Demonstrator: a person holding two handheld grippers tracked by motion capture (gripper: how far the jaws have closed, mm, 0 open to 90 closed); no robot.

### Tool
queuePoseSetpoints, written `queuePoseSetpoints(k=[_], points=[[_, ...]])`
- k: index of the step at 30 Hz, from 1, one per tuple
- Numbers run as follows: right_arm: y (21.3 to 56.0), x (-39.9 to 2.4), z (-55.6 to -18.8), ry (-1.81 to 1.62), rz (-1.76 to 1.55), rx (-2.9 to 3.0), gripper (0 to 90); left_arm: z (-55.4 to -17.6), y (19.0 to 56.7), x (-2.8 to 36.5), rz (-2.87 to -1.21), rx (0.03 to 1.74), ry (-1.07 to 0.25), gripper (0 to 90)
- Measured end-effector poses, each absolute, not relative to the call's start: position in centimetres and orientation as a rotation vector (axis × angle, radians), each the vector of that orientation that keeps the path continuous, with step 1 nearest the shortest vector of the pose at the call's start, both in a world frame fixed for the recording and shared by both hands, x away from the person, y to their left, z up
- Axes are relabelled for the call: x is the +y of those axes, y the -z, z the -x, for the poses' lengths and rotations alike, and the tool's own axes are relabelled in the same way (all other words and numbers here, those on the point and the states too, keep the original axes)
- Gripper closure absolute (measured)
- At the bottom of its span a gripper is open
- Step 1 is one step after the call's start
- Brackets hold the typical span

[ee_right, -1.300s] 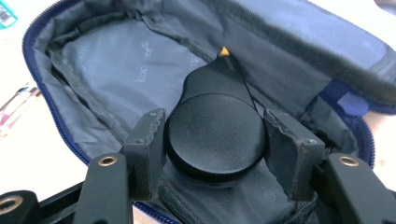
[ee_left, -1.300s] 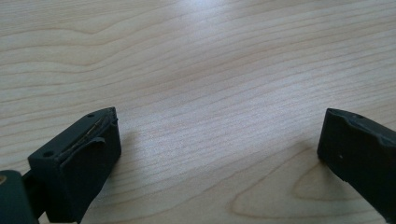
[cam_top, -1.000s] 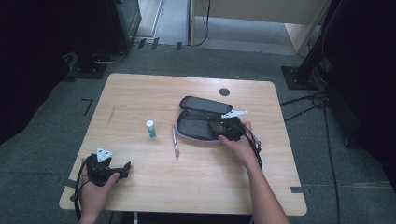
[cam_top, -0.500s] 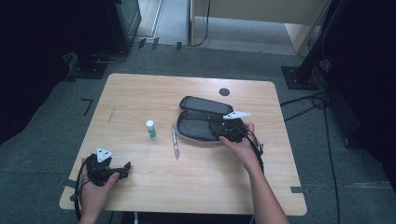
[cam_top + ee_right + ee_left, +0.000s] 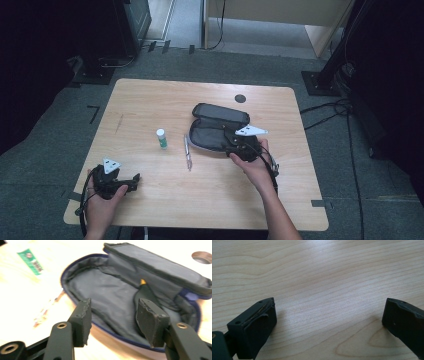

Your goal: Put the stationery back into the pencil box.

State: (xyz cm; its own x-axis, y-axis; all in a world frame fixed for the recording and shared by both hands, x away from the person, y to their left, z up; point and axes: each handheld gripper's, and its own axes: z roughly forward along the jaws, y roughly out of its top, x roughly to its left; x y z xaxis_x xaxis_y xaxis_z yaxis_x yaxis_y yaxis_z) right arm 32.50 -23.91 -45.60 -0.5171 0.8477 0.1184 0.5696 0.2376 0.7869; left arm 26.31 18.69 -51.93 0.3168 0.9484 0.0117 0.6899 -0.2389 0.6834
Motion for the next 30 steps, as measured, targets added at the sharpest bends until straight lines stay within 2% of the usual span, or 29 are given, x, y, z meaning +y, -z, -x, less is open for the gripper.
queuePoseSetpoints(k=[12,21,30], points=[[46.1,-20.2,-30.0,-1.224,-1.251,2.246,55.3,-26.3,51.9,18.7,-2.012,1.442,-0.583,0.0],[47.3,-17.9,-29.7,-1.245,-1.253,2.306,59.5,-26.3,51.9,18.7,-2.011,1.442,-0.583,0.0],[48.3,-15.9,-30.0,-1.254,-1.27,2.33,60.1,-26.3,51.9,18.7,-2.012,1.44,-0.582,0.0]])
